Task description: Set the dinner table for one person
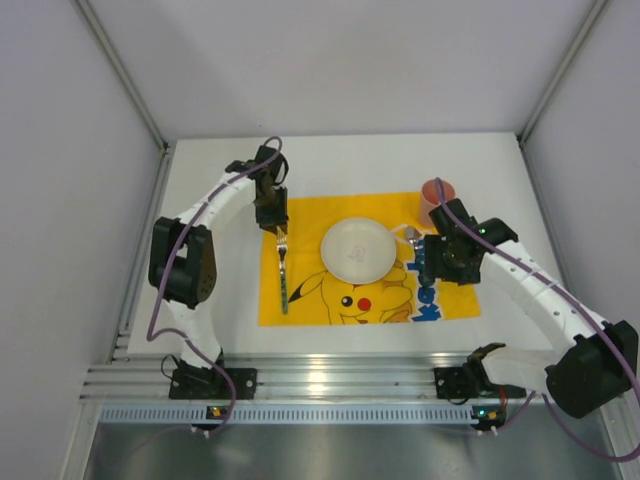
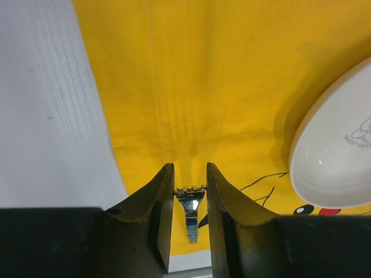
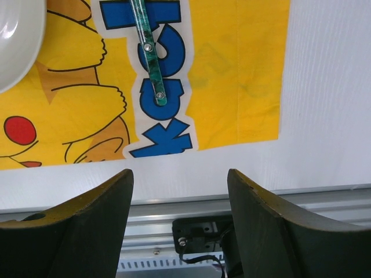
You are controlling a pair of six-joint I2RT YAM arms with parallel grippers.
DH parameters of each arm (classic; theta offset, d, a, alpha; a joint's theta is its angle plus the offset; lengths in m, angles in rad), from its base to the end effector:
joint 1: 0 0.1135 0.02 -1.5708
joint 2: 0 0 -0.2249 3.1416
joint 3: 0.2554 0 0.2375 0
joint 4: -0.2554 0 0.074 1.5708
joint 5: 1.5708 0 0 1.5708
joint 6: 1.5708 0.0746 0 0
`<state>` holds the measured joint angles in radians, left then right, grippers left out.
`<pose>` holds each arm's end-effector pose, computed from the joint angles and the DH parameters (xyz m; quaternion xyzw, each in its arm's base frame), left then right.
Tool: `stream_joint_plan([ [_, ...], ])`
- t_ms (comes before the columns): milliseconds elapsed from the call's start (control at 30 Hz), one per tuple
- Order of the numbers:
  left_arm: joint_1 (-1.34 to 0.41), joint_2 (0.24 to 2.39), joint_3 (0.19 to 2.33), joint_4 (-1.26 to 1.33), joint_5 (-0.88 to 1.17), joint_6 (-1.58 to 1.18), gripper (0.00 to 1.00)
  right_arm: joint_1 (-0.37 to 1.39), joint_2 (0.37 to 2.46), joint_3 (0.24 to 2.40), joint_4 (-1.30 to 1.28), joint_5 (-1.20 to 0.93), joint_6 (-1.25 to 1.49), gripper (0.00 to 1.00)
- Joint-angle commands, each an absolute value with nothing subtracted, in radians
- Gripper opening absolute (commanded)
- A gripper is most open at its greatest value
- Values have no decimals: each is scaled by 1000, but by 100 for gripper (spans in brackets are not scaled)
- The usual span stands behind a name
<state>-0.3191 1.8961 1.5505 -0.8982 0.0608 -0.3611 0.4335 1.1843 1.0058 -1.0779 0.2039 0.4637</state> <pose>0.3557 -0.1223 0.1646 -0.0158 0.9861 -0.0825 0.1434 0.2037 0.0777 0.2002 0.0308 0.9822 -0.0230 0.1839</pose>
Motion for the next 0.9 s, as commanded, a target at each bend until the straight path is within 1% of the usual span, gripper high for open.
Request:
stream_joint_plan([
  [0,-322,1922,1626,-830,28,-356,15,425,1157,1029,-1069,201,457,67],
  [200,-331,2017,1690,-816,21,-365,17,425,1173,1035,-1072,199,459,66],
  [300,-337,2043,1698,-802,14,-374,20,425,1189,1046,-1072,201,453,67],
  [367,-341,2060,1712,-801,8,-377,27,425,1195,1055,-1072,202,451,67],
  [400,-344,2063,1716,-801,-23,-376,33,426,1201,1058,-1072,201,448,67],
  [500,-348,2072,1733,-802,-49,-377,45,425,1210,1068,-1069,199,449,67],
  [533,-351,2069,1736,-799,-55,-379,51,425,1213,1069,-1066,199,449,67],
  [567,-353,2066,1740,-795,-51,-376,53,426,1216,1071,-1066,198,449,67],
  [600,-357,2057,1749,-787,-54,-374,57,425,1218,1072,-1065,195,449,67],
  [667,-362,2045,1764,-788,-72,-373,61,425,1218,1072,-1062,193,449,67],
  [800,-376,1991,1810,-811,-115,-373,63,425,1210,1092,-1063,196,453,66],
  [867,-391,1927,1804,-816,-140,-368,64,425,1198,1120,-1060,192,448,67],
])
